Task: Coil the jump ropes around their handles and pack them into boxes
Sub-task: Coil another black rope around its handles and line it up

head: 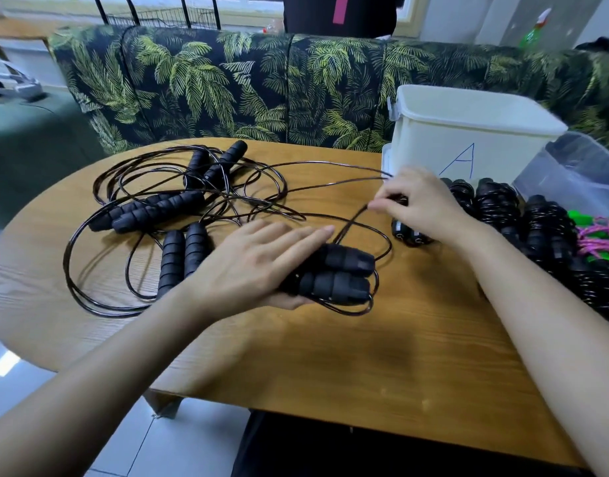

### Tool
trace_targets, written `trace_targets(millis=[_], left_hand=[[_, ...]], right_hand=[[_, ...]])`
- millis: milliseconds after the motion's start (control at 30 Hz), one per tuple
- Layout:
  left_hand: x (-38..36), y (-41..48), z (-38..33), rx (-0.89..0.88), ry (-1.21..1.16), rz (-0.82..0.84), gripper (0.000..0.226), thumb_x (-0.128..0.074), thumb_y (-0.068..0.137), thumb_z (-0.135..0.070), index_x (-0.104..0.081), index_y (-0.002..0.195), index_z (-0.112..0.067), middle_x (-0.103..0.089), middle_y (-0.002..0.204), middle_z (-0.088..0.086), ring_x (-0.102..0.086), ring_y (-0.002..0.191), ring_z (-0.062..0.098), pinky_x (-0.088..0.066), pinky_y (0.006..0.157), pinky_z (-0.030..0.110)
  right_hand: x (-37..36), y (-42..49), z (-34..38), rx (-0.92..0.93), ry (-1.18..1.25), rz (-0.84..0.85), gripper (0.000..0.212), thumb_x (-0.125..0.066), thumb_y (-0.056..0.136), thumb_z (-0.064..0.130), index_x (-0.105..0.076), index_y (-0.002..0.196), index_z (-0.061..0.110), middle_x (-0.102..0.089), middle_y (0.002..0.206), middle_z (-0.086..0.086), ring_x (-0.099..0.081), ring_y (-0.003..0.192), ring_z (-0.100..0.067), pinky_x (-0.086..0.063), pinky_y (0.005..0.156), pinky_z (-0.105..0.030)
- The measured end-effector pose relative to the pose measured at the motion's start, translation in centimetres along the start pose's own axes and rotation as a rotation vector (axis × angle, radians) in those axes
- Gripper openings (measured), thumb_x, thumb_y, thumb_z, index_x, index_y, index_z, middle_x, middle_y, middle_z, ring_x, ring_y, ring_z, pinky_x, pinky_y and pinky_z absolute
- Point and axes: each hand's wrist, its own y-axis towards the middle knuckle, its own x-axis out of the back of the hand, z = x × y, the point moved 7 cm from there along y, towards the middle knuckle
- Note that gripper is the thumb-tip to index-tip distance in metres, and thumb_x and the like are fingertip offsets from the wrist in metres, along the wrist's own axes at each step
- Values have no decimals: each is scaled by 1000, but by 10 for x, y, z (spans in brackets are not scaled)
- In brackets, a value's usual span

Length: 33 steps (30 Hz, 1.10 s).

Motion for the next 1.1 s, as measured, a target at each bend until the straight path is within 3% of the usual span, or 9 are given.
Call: trace_targets(millis=[133, 267, 367, 433, 500, 667, 833, 1033, 1100], left_hand=[[-16, 7, -4, 220, 99, 110, 103, -49, 85, -63, -15, 148, 11, -67, 99, 12, -61, 81, 27, -51, 70, 38], [-24, 4, 9, 448, 153, 202, 120, -74, 62, -64, -34, 142, 16, -69, 83, 12, -63, 67, 24, -49, 56, 31], [-26, 3, 23, 574, 188, 247, 126, -82, 46, -70, -49, 136, 13, -68, 73, 7, -64, 64, 21, -45, 53, 26], [-26, 1, 29, 616, 203, 229, 122, -79, 44, -72, -54, 132, 9, -70, 78, 8, -65, 64, 23, -46, 52, 26], [-29, -3, 34, 638, 169, 224, 114, -71, 51, -74, -56, 132, 6, -72, 91, 11, -67, 69, 29, -49, 55, 29], [-37, -10, 54, 754, -33, 209, 123, -24, 58, -96, -52, 133, -2, -69, 108, 16, -65, 89, 39, -55, 69, 44], [-19, -1, 50, 857, -294, 170, 121, -44, 43, -86, -50, 143, -19, -65, 128, 6, -58, 118, 32, -46, 86, 37], [-16, 12, 25, 797, -524, 66, 122, -60, 38, -92, -50, 143, -30, -67, 126, -7, -61, 117, 18, -38, 78, 23], [-15, 15, 16, 764, -534, 47, 107, -61, 48, -91, -50, 141, -38, -68, 120, -12, -62, 109, 11, -35, 70, 17]], right_hand=[[5, 32, 42, 15, -91, -144, 28, -66, 87, 53, -74, 85, 26, -47, 70, 10, -48, 88, -24, -29, 95, -33], [4, 18, 84, 56, -38, -220, 33, -62, 85, 59, -75, 83, 28, -53, 73, 6, -51, 98, -29, -31, 91, -34], [-5, -16, 120, 170, -55, -231, 37, -55, 85, 55, -74, 72, 26, -53, 61, 10, -52, 77, -20, -32, 87, -30], [-8, -42, 123, 198, -106, -253, 35, -53, 88, 48, -75, 71, 26, -65, 60, 12, -58, 65, -17, -38, 80, -25], [-7, -61, 108, 124, -99, -231, 37, -47, 91, 48, -76, 76, 29, -71, 69, 14, -65, 65, -14, -42, 65, -22], [-13, -98, 97, 169, -108, -208, 36, -49, 97, 43, -76, 82, 24, -67, 67, 13, -63, 57, -12, -47, 44, -29], [-36, -119, 99, 261, -249, -203, 39, -48, 103, 37, -72, 80, 16, -57, 61, 5, -51, 46, -20, -45, 44, -33], [-59, -118, 116, 428, -379, -253, 30, -53, 99, 28, -74, 85, 11, -61, 63, 2, -57, 47, -19, -45, 45, -29], [-63, -115, 116, 443, -411, -261, 29, -53, 97, 29, -74, 87, 10, -63, 65, 2, -59, 48, -19, -44, 46, -28]])
